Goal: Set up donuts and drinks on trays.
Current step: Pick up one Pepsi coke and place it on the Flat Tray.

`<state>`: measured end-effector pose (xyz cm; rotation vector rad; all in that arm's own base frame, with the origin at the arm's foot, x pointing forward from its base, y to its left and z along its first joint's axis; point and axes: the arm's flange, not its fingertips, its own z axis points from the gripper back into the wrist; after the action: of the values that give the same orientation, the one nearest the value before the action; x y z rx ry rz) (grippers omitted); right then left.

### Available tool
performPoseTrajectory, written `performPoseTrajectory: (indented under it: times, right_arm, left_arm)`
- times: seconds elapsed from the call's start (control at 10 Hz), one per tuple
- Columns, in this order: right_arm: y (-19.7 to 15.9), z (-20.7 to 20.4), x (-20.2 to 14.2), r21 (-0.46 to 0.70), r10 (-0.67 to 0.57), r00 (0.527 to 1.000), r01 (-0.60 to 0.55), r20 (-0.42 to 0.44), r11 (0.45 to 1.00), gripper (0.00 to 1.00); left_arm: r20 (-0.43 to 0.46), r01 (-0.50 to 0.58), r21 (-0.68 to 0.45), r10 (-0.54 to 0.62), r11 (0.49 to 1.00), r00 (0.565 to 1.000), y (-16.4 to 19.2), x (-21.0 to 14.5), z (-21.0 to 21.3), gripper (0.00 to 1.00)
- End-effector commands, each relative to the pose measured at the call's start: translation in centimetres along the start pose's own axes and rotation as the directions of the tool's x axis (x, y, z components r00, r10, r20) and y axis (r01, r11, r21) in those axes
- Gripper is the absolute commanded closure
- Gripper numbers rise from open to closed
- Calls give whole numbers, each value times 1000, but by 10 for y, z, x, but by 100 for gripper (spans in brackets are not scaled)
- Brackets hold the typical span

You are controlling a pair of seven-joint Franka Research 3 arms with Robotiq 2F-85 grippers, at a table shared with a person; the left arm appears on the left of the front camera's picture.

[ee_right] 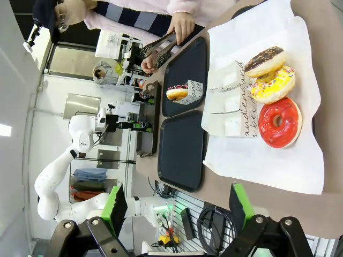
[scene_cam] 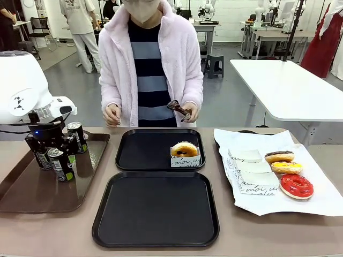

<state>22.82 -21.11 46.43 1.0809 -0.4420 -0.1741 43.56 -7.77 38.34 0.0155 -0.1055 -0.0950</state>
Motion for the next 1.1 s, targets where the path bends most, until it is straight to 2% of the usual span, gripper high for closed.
performPoseTrajectory:
  times: [0.0, 0.1, 0.3, 0.4, 0.5, 0.7, 0.9, 1.0]
  right_arm:
    - [0, -2, 2, 19, 7, 1000, -7, 3, 1000, 0]
    - [0, -2, 2, 19, 7, 1000, -7, 3, 1000, 0]
    - [0, -2, 2, 19, 7, 1000, -7, 3, 1000, 0]
    - [0, -2, 2, 19, 7, 1000, -7, 3, 1000, 0]
    - [0, -2, 2, 19, 7, 1000, -7, 3, 1000, 0]
    - [0, -2, 2, 19, 7, 1000, -7, 3, 1000, 0]
    - [0, -2, 2, 19, 7, 1000, -7, 3, 1000, 0]
    - [0, -2, 2, 19, 7, 1000, -7, 3, 1000, 0]
  left_arm:
    - [2, -40, -6, 40, 999, 999, -2, 2, 3, 59]
    - [-24, -50, -1, 50, 999, 998, -1, 3, 2, 100]
    - [-58, -35, 14, 36, 999, 998, -4, 4, 6, 100]
    - [-65, -14, 30, 16, 999, 998, -10, 5, 23, 57]
    - [-59, 8, 30, -6, 1000, 998, -18, 3, 52, 57]
    - [15, 70, 11, -70, 998, 997, -28, -13, 107, 57]
    - [21, 73, 5, -73, 997, 997, -28, -22, 117, 57]
    - [10, 58, 24, -58, 998, 998, -31, -12, 109, 57]
